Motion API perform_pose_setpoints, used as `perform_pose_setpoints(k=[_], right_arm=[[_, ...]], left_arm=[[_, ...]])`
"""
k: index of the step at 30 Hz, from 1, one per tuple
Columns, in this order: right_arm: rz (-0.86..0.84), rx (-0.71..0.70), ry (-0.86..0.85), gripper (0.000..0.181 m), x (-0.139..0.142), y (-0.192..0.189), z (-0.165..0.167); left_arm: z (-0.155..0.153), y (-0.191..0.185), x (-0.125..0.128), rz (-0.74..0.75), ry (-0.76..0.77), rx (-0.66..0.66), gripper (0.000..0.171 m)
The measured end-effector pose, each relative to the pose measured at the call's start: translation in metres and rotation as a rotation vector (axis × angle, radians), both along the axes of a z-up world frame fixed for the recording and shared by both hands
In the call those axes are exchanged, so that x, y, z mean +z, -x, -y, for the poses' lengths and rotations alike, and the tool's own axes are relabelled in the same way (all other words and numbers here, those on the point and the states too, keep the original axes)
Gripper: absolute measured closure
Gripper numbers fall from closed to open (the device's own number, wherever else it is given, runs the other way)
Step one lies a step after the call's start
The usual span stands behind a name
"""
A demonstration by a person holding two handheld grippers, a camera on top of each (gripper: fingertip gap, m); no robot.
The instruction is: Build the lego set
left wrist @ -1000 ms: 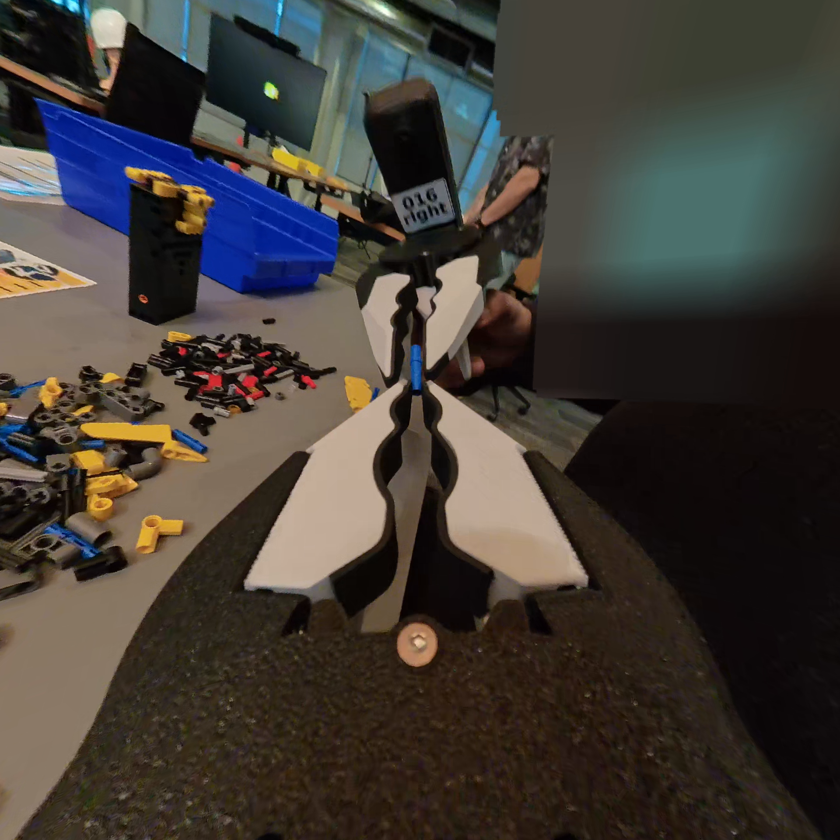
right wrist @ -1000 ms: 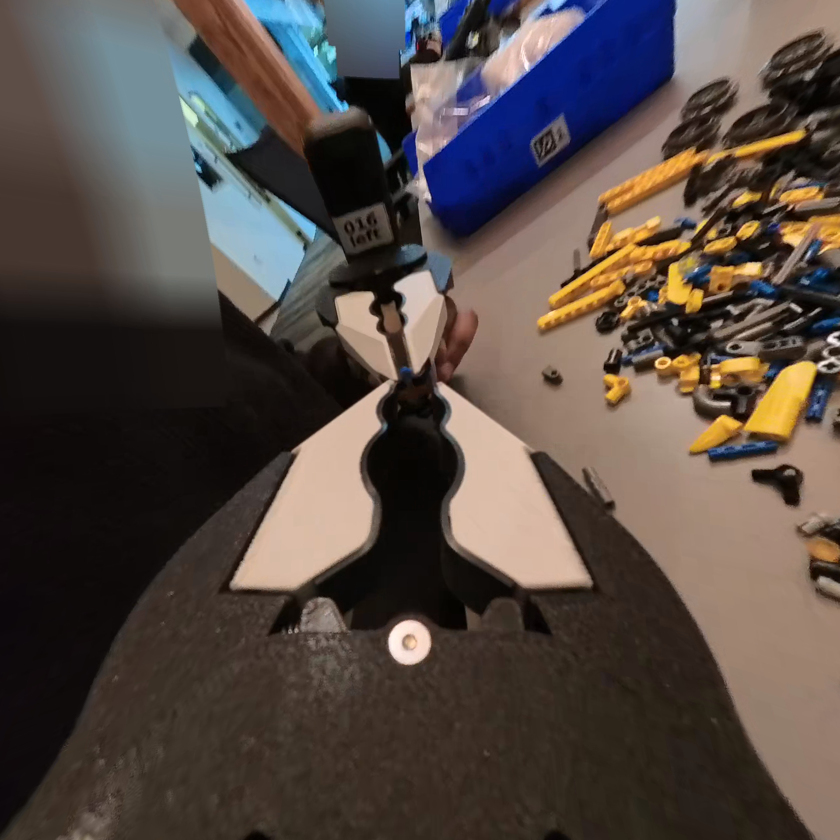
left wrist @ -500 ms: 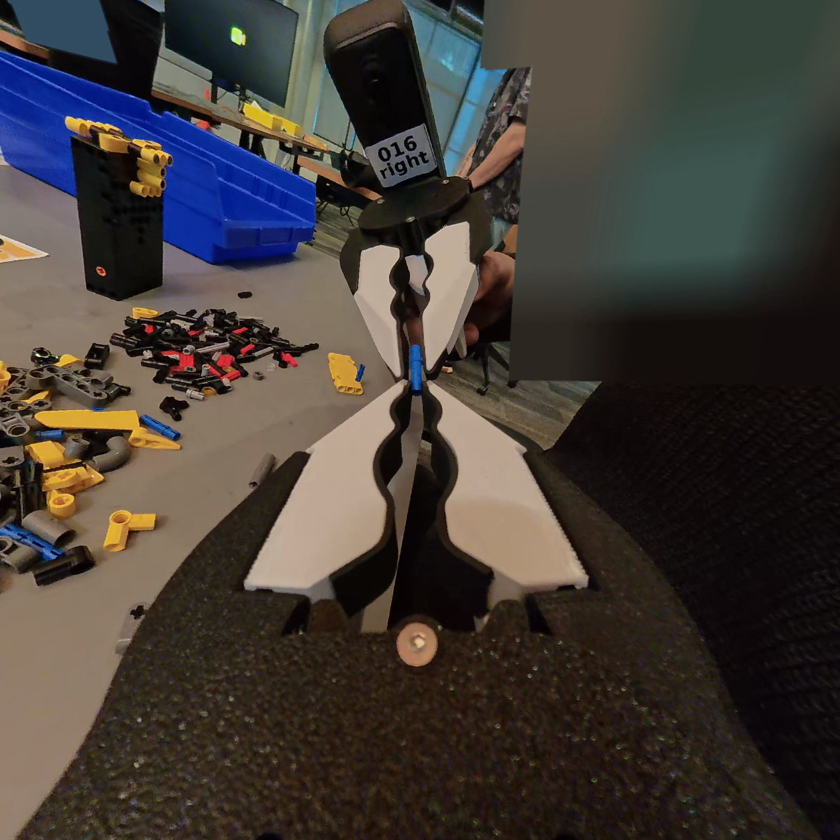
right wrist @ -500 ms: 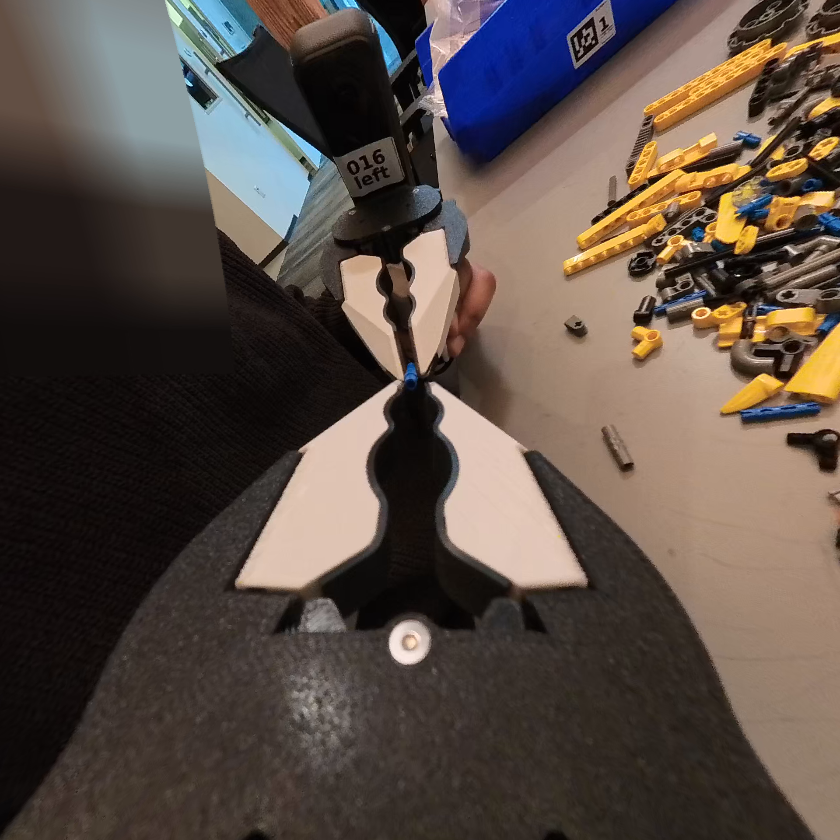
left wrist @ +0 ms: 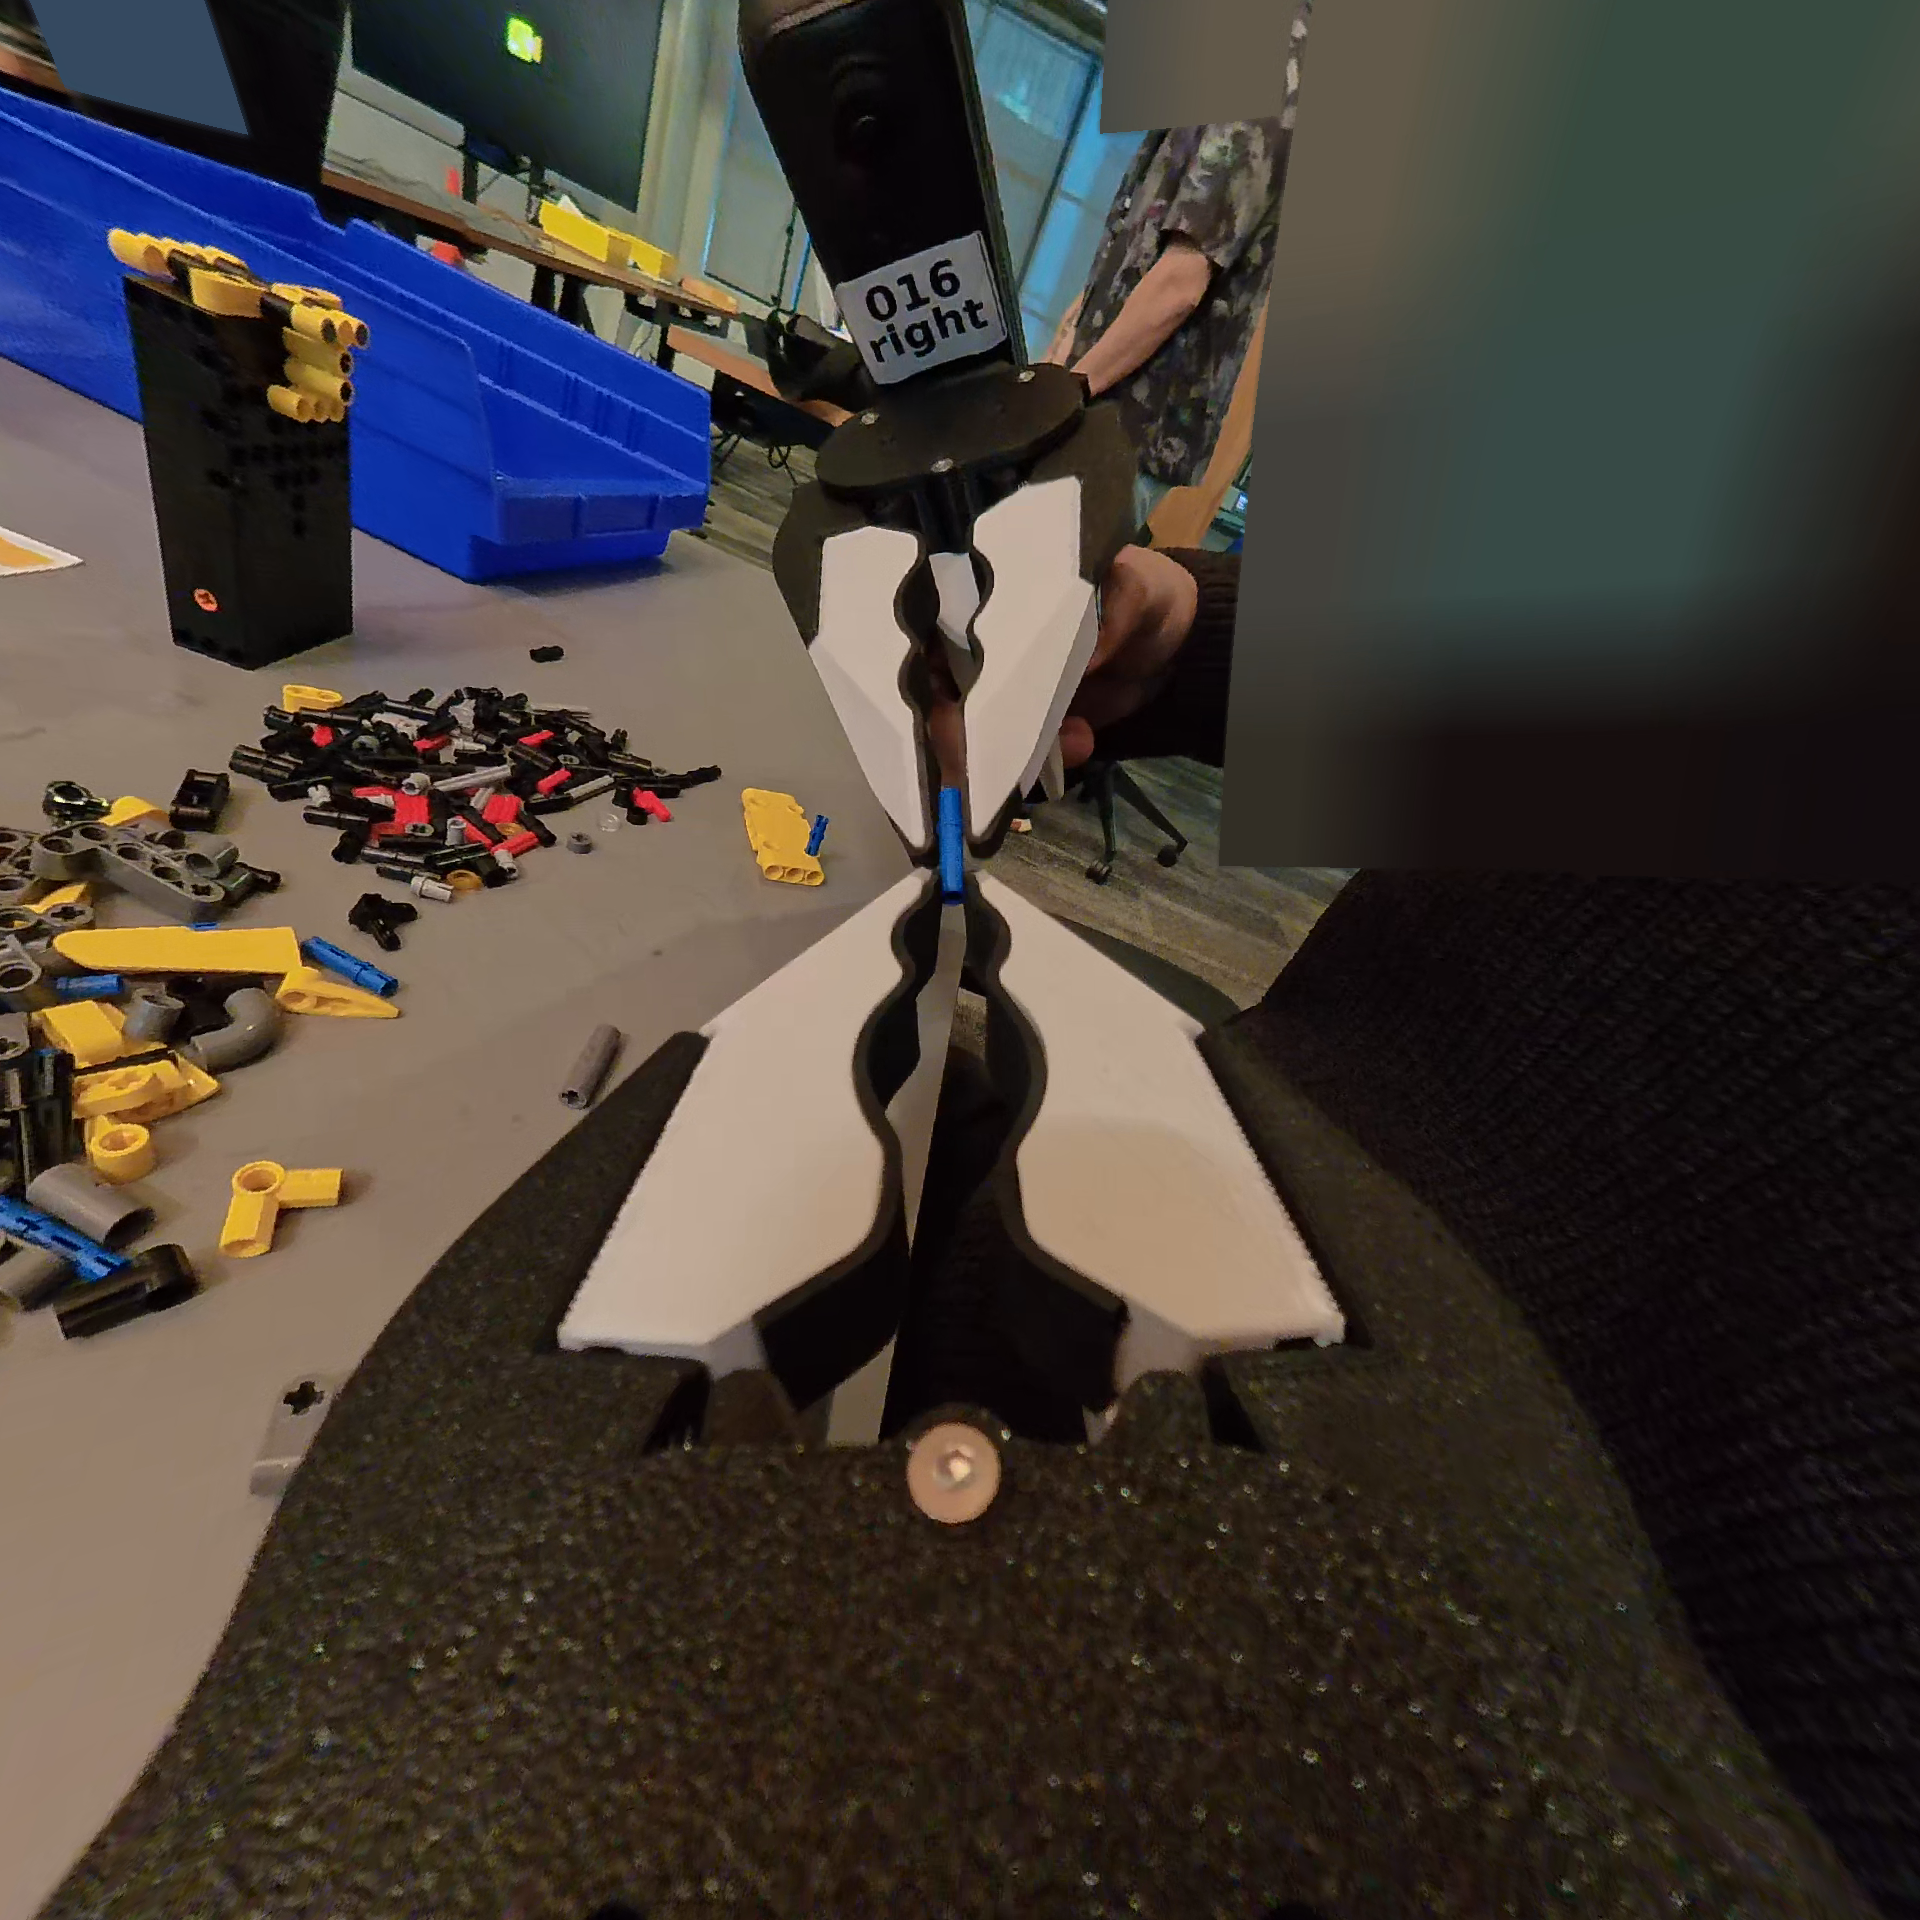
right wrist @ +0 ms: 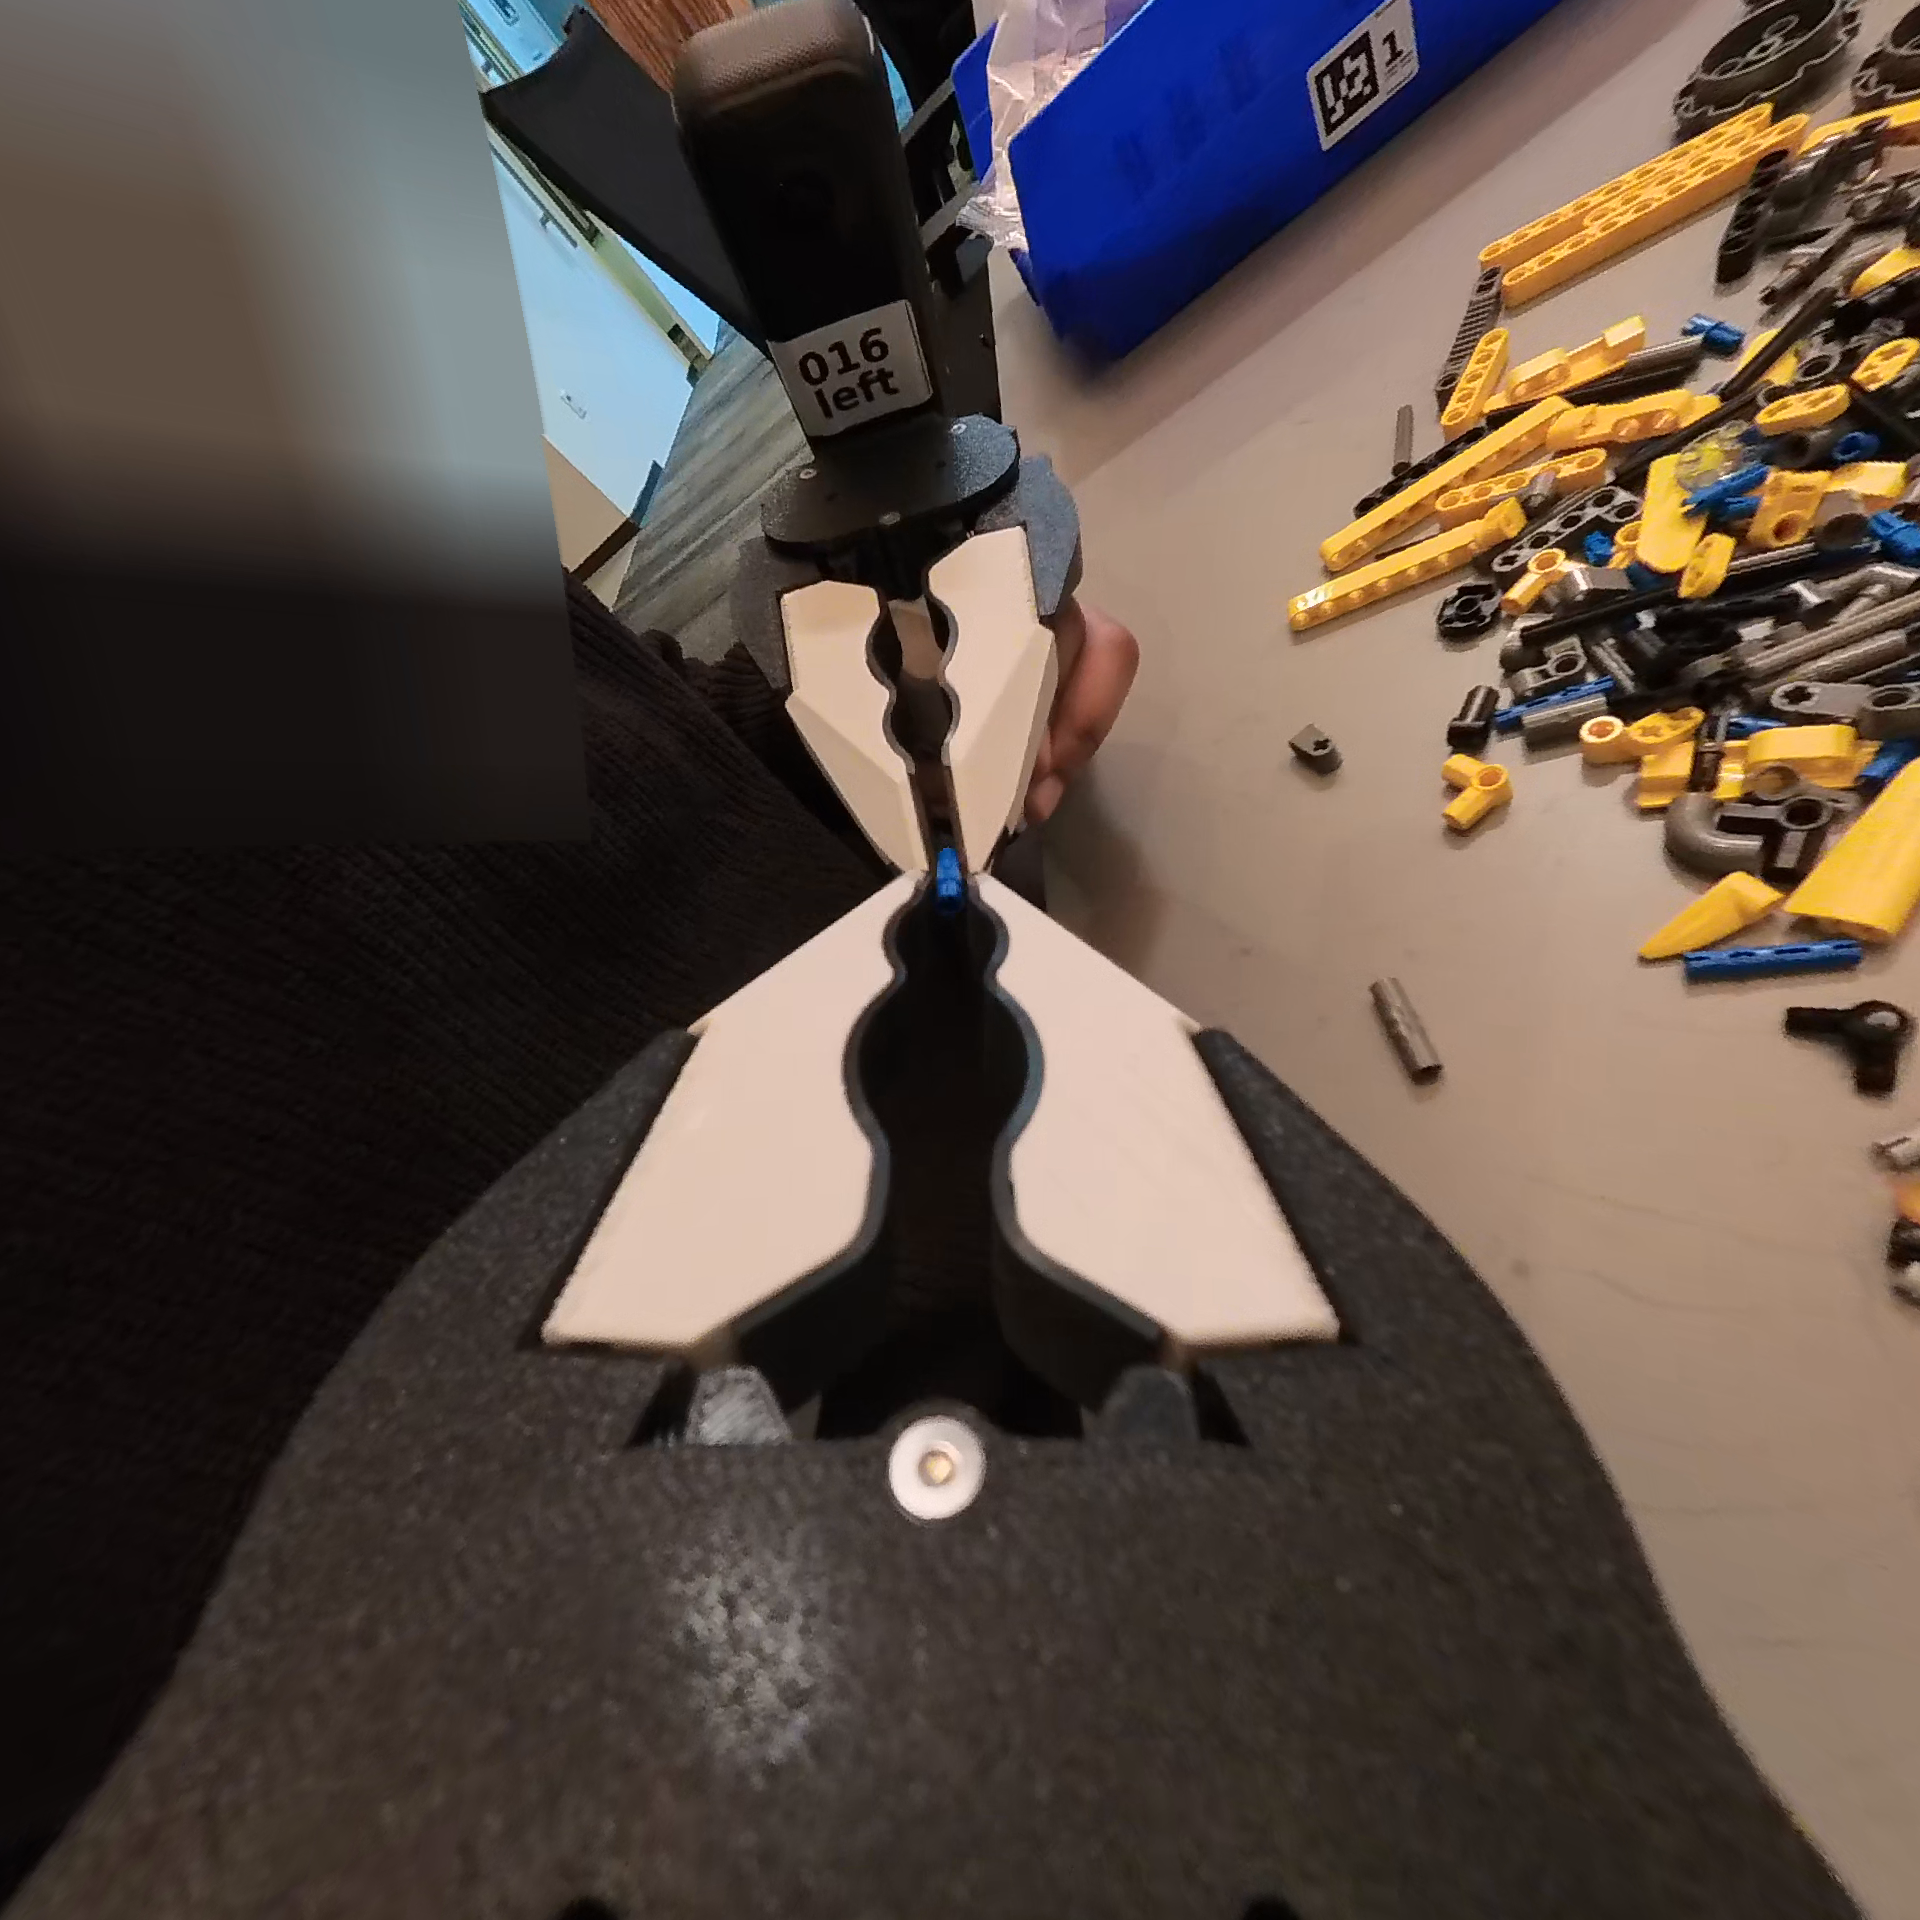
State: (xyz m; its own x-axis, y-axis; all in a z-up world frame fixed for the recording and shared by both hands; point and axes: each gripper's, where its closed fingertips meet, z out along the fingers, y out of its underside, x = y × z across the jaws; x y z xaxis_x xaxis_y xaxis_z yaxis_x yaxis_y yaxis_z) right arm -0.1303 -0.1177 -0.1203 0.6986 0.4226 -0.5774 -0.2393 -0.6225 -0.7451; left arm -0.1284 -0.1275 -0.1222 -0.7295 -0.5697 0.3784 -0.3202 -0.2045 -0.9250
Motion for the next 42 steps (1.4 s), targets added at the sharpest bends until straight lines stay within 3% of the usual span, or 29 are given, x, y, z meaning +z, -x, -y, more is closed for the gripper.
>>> perform_pose_setpoints(k=[16, 20, 24, 29, 35, 42], right_arm=[[0.051, -0.026, -0.004, 0.177, 0.0, -0.002, -0.002], [0.092, -0.09, 0.009, 0.178, 0.004, -0.016, -0.001], [0.324, -0.214, 0.132, 0.177, -0.003, -0.073, 0.026], [0.715, -0.248, 0.452, 0.177, -0.036, -0.145, 0.099], [0.932, -0.087, 0.602, 0.177, -0.066, -0.145, 0.121], [0.939, -0.003, 0.643, 0.177, -0.083, -0.139, 0.119]], left_arm=[[-0.001, -0.003, -0.002, -0.006, -0.001, 0.025, 0.167], [-0.005, -0.008, -0.004, -0.032, 0.002, 0.067, 0.149], [-0.005, -0.01, -0.008, -0.05, -0.012, 0.072, 0.148], [-0.007, -0.012, -0.01, -0.066, 0.005, 0.077, 0.148], [-0.008, -0.013, -0.01, -0.077, 0.023, 0.072, 0.148], [-0.007, -0.013, -0.012, -0.078, 0.002, 0.074, 0.148]])
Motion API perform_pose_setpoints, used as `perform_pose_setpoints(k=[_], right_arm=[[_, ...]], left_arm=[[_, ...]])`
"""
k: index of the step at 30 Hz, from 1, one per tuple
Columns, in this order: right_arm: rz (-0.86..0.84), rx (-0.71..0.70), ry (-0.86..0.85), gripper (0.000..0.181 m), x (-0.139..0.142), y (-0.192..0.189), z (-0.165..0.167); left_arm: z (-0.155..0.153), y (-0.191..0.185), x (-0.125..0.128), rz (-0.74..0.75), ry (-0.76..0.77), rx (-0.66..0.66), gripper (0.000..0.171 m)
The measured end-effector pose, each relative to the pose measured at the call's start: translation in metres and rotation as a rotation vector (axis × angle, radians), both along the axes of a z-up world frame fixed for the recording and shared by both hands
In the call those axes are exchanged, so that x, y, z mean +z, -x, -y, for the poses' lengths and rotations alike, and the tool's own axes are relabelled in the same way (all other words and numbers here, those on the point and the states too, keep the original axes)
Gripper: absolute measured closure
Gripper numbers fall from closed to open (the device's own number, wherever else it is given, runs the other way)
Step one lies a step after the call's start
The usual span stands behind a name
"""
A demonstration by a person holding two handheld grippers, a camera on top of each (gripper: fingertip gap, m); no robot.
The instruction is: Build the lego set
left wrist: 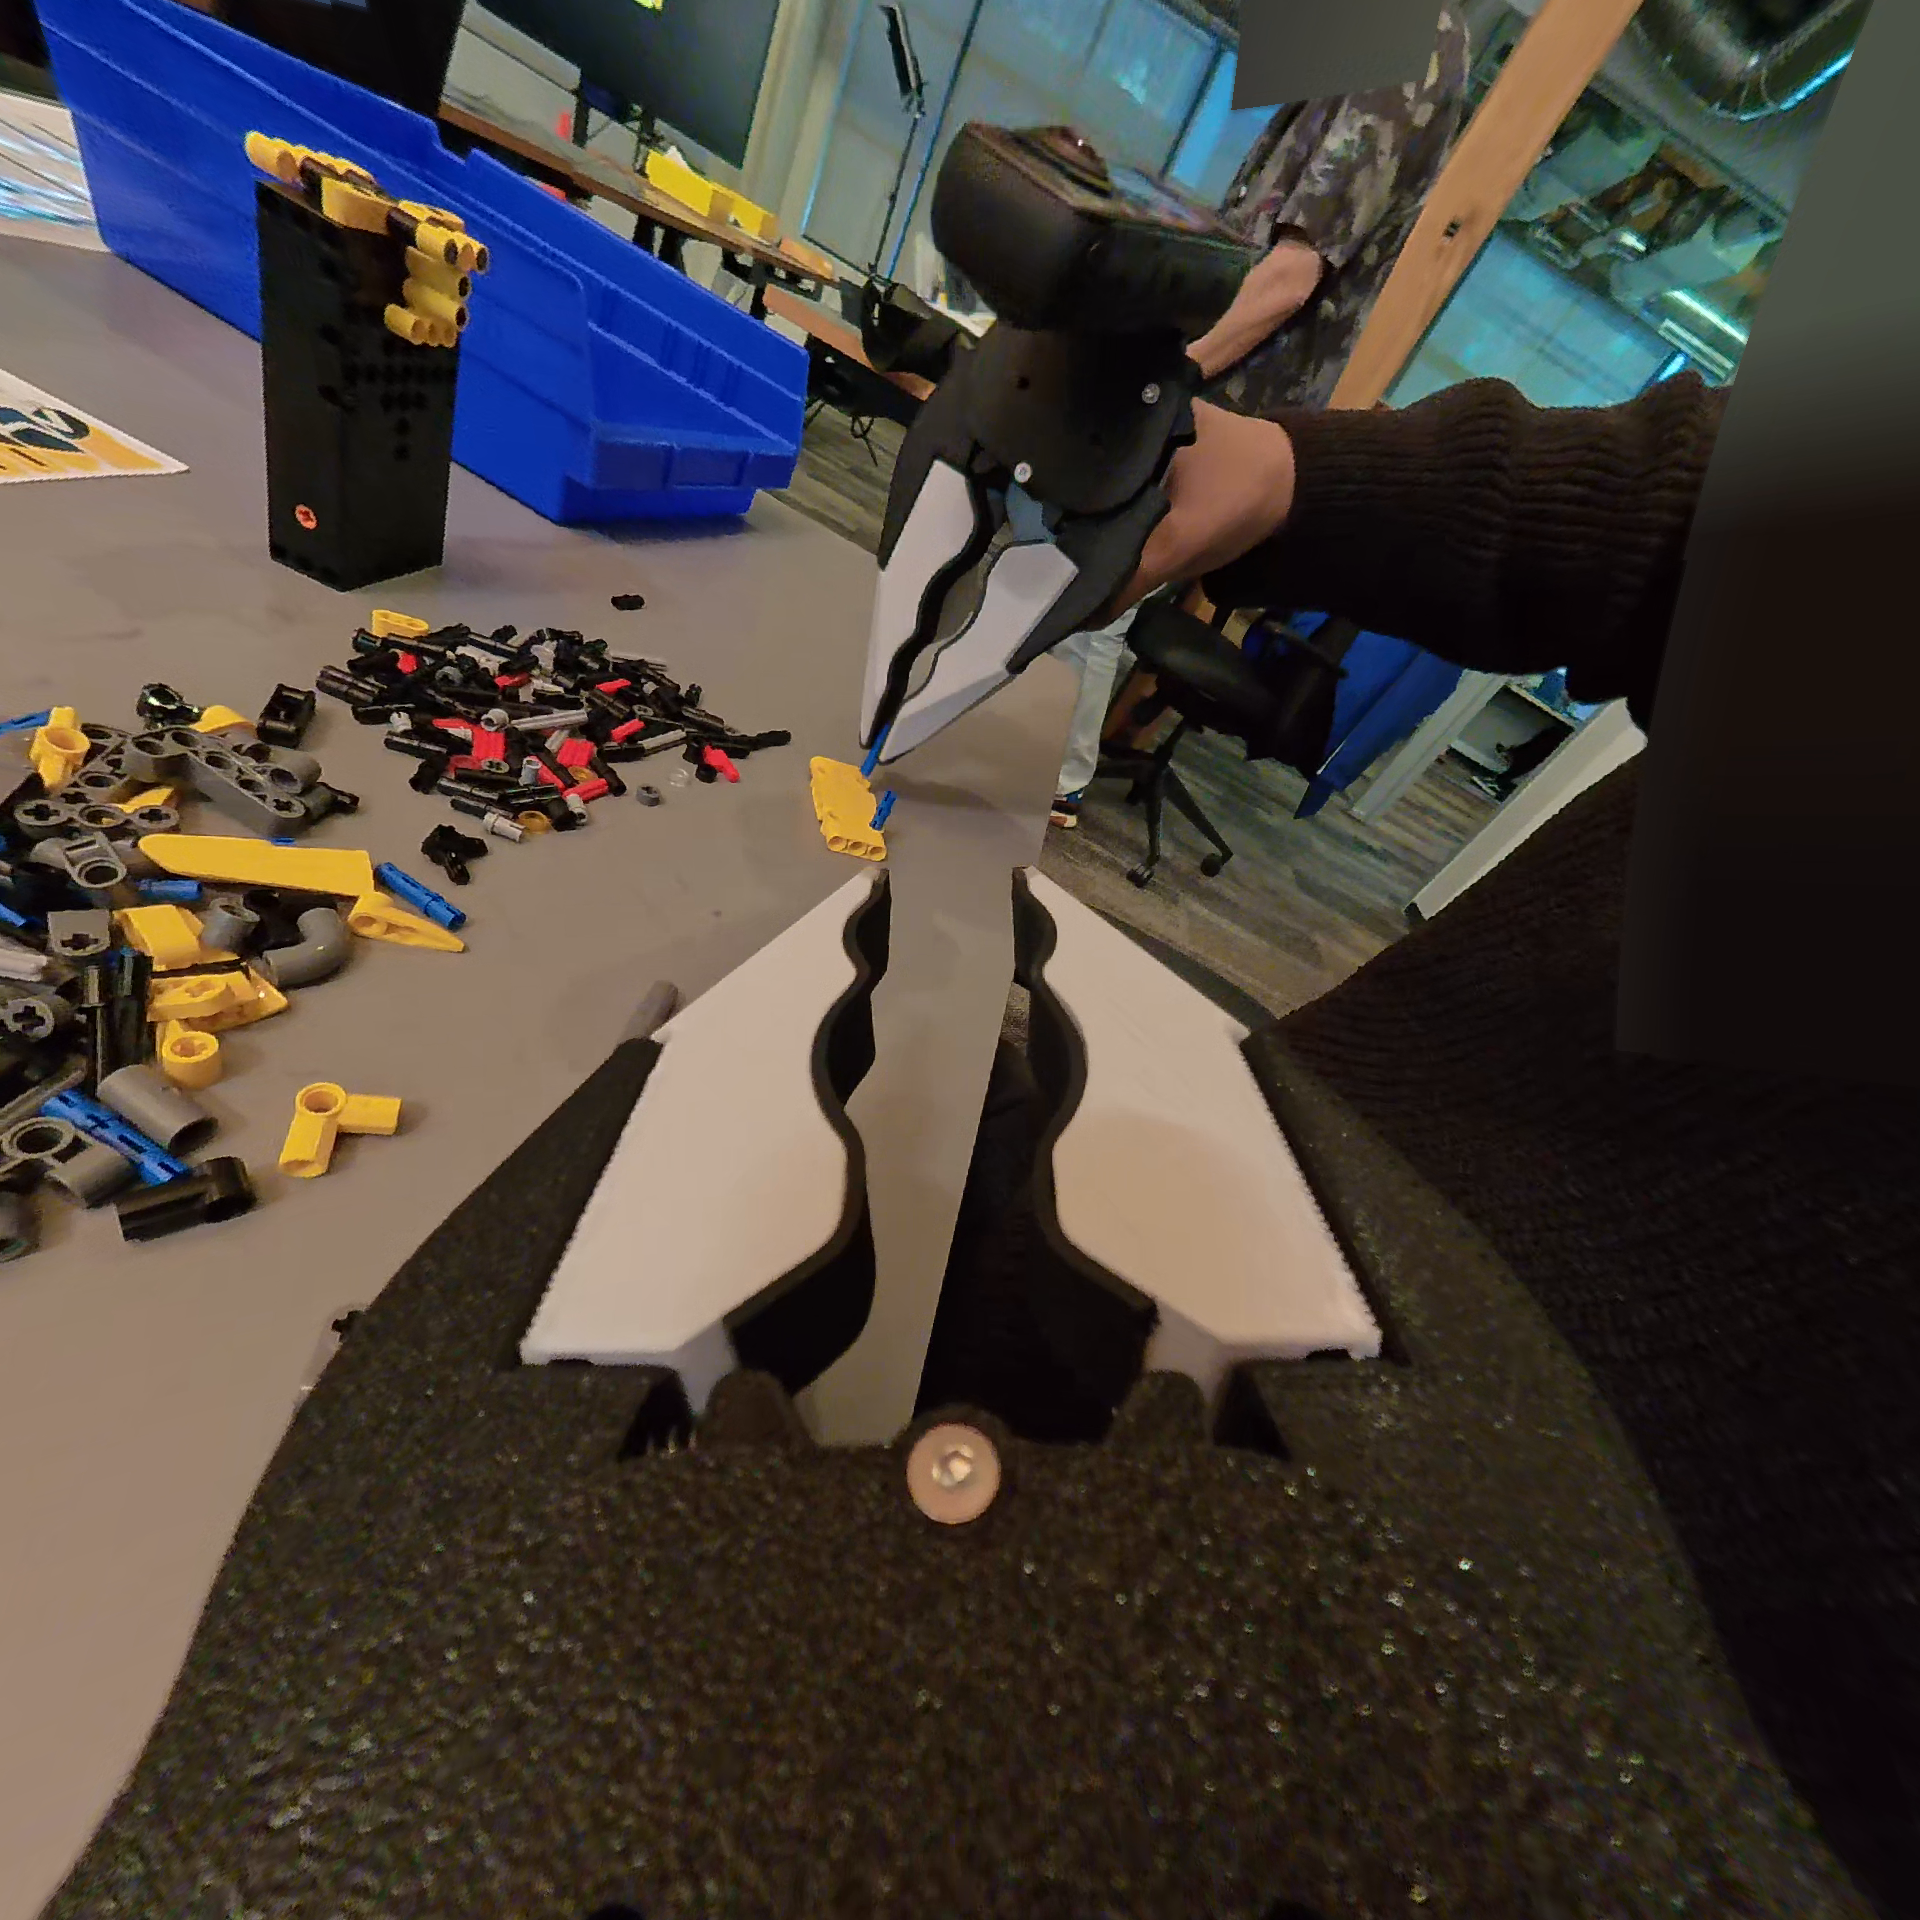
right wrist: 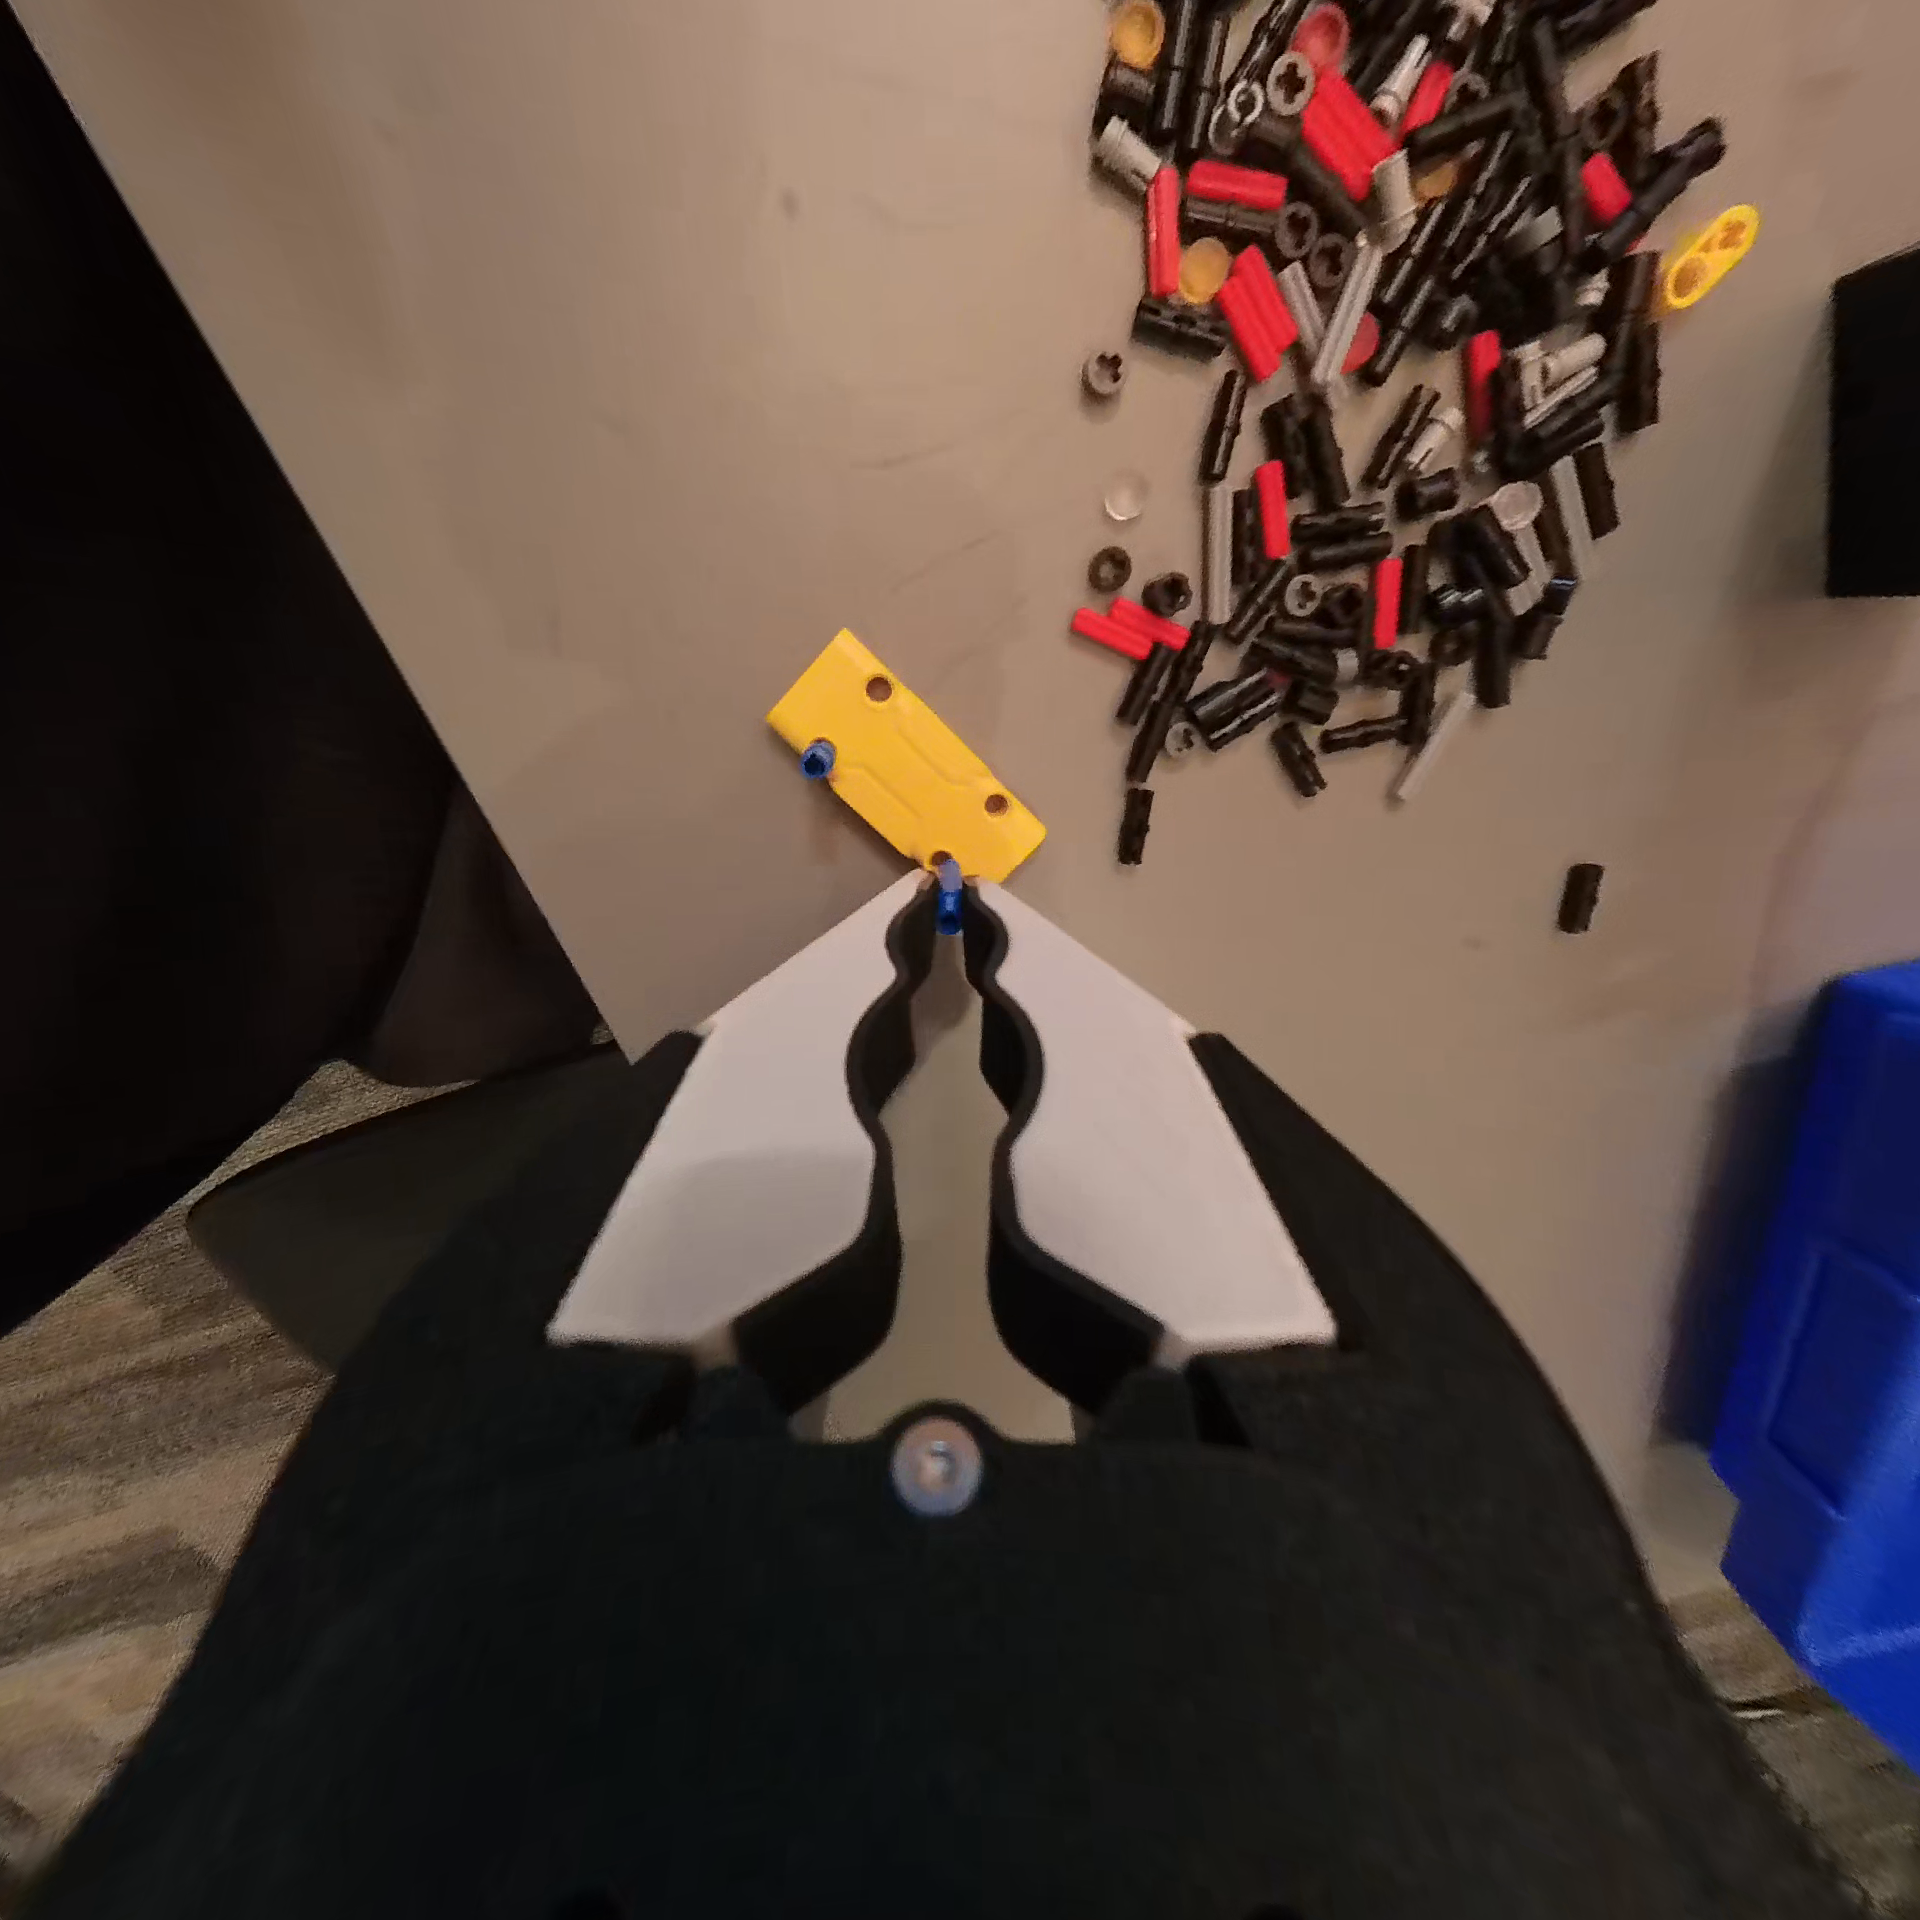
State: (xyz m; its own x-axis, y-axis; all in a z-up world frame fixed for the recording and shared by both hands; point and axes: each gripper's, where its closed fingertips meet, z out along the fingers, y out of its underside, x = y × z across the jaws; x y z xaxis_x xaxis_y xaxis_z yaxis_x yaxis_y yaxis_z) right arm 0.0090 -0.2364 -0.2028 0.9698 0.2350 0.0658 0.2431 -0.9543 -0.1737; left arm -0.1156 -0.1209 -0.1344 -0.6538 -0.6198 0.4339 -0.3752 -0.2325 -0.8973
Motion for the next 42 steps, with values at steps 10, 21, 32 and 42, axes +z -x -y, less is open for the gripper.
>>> perform_pose_setpoints(k=[10, 21, 32, 42], right_arm=[[-0.005, 0.011, 0.028, 0.177, -0.0027, 0.0006, 0.0002], [-0.009, 0.024, 0.056, 0.177, -0.004, 0.0013, -0.001], [-0.001, 0.066, 0.106, 0.178, -0.0045, 0.0009, -0.0016], [0.001, 0.11, 0.159, 0.178, -0.0049, 0.001, -0.0021]], left_arm=[[-0.0017, -0.0009, 0.0007, -0.011, 0.024, -0.003, 0.148], [-0.0023, -0.0011, 0.0007, -0.017, 0.035, -0.005, 0.148], [-0.003, -0.0018, 0.0004, -0.022, 0.041, -0.002, 0.148], [-0.0042, -0.0021, 0.0008, -0.026, 0.05, 0.0, 0.148]])
